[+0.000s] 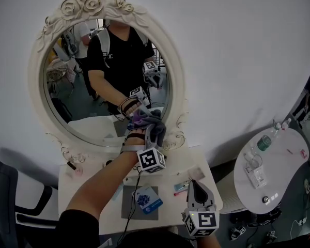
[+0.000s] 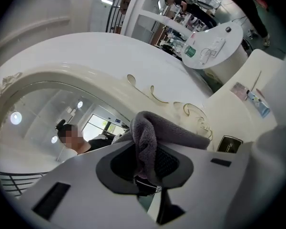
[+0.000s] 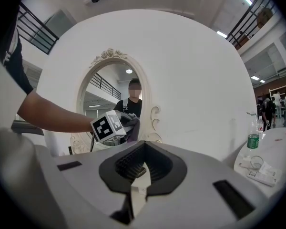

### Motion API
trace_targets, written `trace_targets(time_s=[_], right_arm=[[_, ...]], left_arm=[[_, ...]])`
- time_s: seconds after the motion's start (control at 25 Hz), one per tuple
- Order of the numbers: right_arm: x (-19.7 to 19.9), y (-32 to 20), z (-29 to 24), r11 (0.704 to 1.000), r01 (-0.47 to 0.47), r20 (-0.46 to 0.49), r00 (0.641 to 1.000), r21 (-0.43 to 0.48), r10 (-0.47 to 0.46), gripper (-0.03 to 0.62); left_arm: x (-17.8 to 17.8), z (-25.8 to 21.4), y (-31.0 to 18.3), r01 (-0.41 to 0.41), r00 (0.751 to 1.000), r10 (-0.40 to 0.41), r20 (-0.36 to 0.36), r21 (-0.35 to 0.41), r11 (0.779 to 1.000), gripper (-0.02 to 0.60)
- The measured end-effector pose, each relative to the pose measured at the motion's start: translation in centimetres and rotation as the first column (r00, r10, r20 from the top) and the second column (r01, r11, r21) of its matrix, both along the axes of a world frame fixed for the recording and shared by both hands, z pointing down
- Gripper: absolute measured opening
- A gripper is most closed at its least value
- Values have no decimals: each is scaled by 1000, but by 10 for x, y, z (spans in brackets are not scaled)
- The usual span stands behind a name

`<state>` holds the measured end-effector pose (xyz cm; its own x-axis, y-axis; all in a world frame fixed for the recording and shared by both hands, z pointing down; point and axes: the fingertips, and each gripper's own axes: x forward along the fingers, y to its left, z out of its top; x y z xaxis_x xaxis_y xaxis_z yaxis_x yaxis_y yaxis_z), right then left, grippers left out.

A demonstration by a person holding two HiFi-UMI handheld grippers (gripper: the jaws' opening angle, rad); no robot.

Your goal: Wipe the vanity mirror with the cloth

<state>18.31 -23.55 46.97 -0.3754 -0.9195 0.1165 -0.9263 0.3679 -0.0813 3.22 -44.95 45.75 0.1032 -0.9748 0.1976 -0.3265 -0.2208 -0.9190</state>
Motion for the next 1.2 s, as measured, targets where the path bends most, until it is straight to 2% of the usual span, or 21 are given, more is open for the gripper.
trace_targets(time_s=[0.16, 0.28, 0.36, 0.48, 0.6, 0.72, 0.88, 0.96, 1.04, 1.2], right_arm=[[6, 5, -1, 1000, -15, -9, 1000, 6, 15, 11], [4, 11, -5, 1000, -9, -14, 1000, 13, 9, 11], [1, 15, -7, 1000, -3, -16, 1000, 19, 4, 11], [-2, 18, -10, 1000, 8, -12, 1000, 29, -7, 11], [-10, 18, -14, 999, 27, -8, 1000, 42, -26, 11], [-16, 20, -15, 998, 44, -2, 999, 47, -44, 11], [-16, 21, -14, 998, 43, 5, 999, 45, -43, 11], [-14, 19, -15, 998, 35, 11, 999, 47, -36, 11], [-10, 18, -15, 998, 25, 17, 1000, 49, -26, 11], [-3, 14, -12, 999, 5, 21, 1000, 44, -6, 11]], left_arm=[[2, 6, -2, -3, 999, 2, -35, -30, 1000, 75], [2, 7, -1, 0, 1000, -1, -4, -93, 996, 75], [2, -6, 6, -7, 1000, 10, 25, -94, 996, 75], [1, -61, 20, -21, 1000, 22, -23, 17, 1000, 75], [-5, -143, 29, -16, 997, 27, -70, 157, 987, 76], [-18, -228, 34, 20, 993, 12, -114, 272, 962, 77], [-32, -319, 33, 66, 993, -22, -115, 400, 914, 77], [-37, -344, 28, 87, 991, -37, -128, 420, 903, 77], [-38, -355, 22, 97, 989, -41, -142, 421, 902, 77], [-29, -344, 16, 78, 992, -26, -120, 447, 891, 76]])
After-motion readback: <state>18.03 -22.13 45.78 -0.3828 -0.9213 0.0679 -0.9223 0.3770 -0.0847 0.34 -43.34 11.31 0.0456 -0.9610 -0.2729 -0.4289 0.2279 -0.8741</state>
